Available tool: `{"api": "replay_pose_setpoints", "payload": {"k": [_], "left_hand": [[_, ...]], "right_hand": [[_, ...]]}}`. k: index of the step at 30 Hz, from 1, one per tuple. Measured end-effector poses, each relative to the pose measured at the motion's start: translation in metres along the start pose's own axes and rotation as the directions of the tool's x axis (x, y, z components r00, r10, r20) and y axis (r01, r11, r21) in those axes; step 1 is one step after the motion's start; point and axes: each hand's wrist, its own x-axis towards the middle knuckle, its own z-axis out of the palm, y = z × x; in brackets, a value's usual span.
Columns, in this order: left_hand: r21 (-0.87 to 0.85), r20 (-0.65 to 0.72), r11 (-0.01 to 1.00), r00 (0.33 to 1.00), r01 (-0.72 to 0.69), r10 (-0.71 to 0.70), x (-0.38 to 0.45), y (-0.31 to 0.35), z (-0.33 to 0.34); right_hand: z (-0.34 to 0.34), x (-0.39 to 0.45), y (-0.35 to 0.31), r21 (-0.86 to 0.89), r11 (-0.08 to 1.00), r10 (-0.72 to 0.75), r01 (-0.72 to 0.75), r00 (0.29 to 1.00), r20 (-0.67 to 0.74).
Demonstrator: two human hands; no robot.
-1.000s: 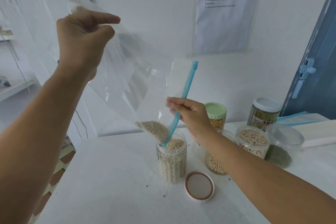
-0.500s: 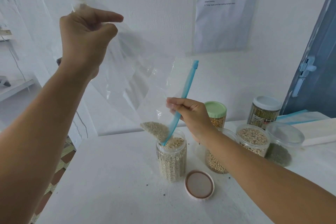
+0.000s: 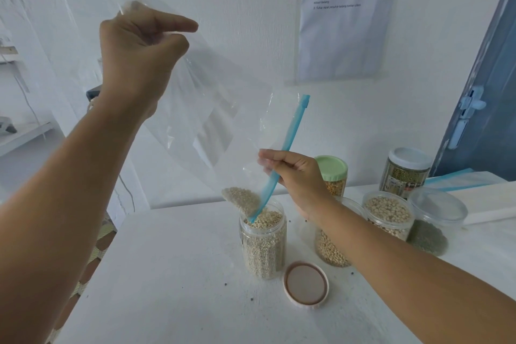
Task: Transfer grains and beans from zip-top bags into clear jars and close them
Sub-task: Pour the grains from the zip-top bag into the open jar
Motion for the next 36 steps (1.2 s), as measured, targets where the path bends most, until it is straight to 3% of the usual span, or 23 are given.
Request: {"api": "replay_pose_setpoints", "payload": {"k": [26,36], "left_hand": [[-0.038,0.047,0.999,0.998,-0.031,0.033,-0.004,0.006,0.018],[-0.023,0.072,0.998,0.996,-0.056,0.057,-0.008,0.005,0.027]], "right_hand": [[-0.009,-0.001,0.002,0.013,1.0,-0.009,0.01,0.999,-0.04],[-0.016,-0.006,0.003,-0.069,0.997,-0.026,0.022,0.998,-0.049]]}}
